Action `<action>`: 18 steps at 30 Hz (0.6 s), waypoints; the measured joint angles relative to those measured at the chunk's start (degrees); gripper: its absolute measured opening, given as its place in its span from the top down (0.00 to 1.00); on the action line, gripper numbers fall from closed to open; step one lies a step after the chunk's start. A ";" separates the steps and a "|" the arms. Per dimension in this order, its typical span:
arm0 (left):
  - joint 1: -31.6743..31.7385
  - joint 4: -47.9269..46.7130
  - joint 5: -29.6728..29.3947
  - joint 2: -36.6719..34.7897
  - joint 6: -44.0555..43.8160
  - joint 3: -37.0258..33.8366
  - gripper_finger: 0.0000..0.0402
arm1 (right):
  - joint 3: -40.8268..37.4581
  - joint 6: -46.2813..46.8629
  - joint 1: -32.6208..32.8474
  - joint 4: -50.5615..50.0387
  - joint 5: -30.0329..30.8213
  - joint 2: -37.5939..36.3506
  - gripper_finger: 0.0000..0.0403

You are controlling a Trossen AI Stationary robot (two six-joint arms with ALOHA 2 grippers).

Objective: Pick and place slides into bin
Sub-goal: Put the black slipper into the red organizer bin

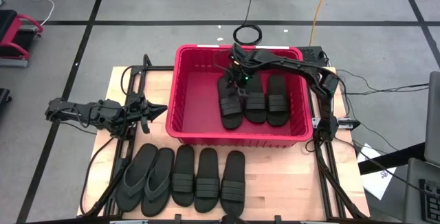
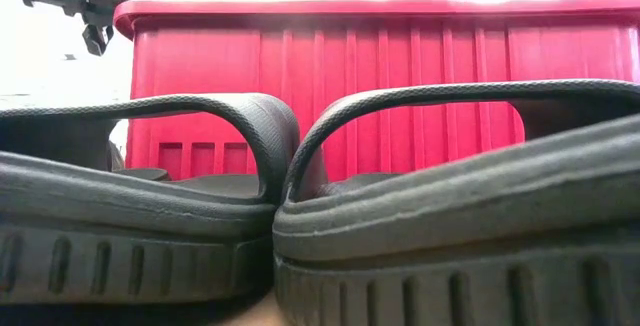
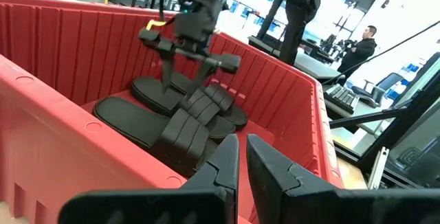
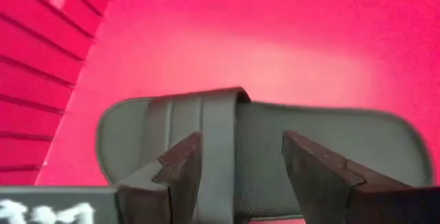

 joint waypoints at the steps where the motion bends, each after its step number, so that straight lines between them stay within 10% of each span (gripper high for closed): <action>1: 0.02 0.00 0.03 -0.02 -0.04 0.00 0.94 | 0.02 -0.86 0.06 0.13 -0.10 -0.45 0.52; 18: 0.02 0.00 0.32 0.00 -1.50 0.02 0.94 | -1.93 -1.48 -2.36 -1.97 -6.99 1.04 0.52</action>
